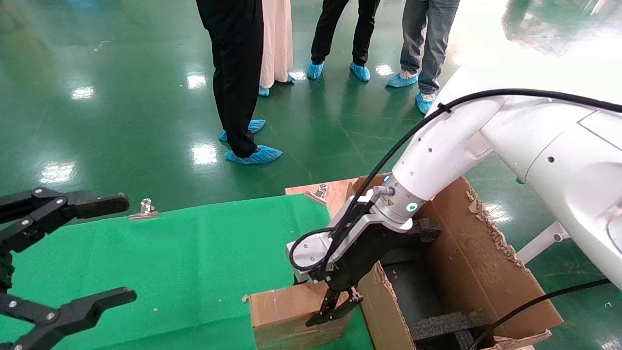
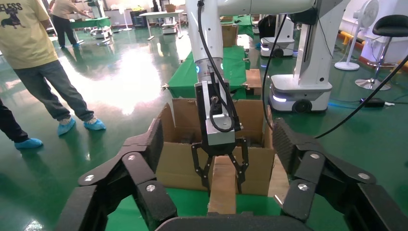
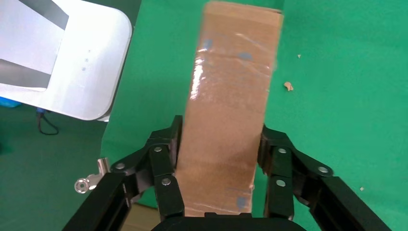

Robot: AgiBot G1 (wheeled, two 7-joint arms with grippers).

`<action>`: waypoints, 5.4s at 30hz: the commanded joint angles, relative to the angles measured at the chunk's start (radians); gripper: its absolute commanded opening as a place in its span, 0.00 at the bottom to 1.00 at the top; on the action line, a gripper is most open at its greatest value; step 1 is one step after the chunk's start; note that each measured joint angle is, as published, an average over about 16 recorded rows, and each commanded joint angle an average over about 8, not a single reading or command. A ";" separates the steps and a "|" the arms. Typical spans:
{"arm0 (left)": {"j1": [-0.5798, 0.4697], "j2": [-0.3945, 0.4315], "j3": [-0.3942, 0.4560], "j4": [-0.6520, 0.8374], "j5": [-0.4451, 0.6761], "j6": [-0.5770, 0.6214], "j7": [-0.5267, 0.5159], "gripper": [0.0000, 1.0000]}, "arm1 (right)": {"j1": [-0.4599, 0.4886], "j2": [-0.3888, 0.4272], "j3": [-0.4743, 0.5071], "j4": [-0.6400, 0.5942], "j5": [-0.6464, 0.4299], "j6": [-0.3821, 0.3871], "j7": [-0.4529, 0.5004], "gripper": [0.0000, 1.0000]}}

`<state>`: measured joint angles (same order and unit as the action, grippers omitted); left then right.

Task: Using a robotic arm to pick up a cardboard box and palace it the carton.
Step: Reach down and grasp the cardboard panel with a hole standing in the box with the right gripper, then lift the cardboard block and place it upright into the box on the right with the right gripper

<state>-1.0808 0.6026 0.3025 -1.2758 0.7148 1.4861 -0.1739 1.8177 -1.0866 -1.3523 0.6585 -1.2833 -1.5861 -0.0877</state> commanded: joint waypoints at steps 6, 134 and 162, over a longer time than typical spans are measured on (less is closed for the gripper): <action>0.000 0.000 0.000 0.000 0.000 0.000 0.000 1.00 | -0.001 0.000 0.001 0.001 -0.001 -0.001 0.000 0.00; -0.001 -0.001 0.004 0.002 -0.003 -0.001 0.002 1.00 | 0.450 0.563 -0.671 -0.099 0.257 0.288 1.013 0.00; -0.002 -0.002 0.005 0.002 -0.004 -0.002 0.003 1.00 | 0.311 0.516 -0.701 -0.050 0.225 0.482 1.096 0.00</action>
<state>-1.0824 0.6011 0.3072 -1.2736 0.7110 1.4846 -0.1710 2.1292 -0.5709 -2.0535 0.6037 -1.0561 -1.1087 1.0089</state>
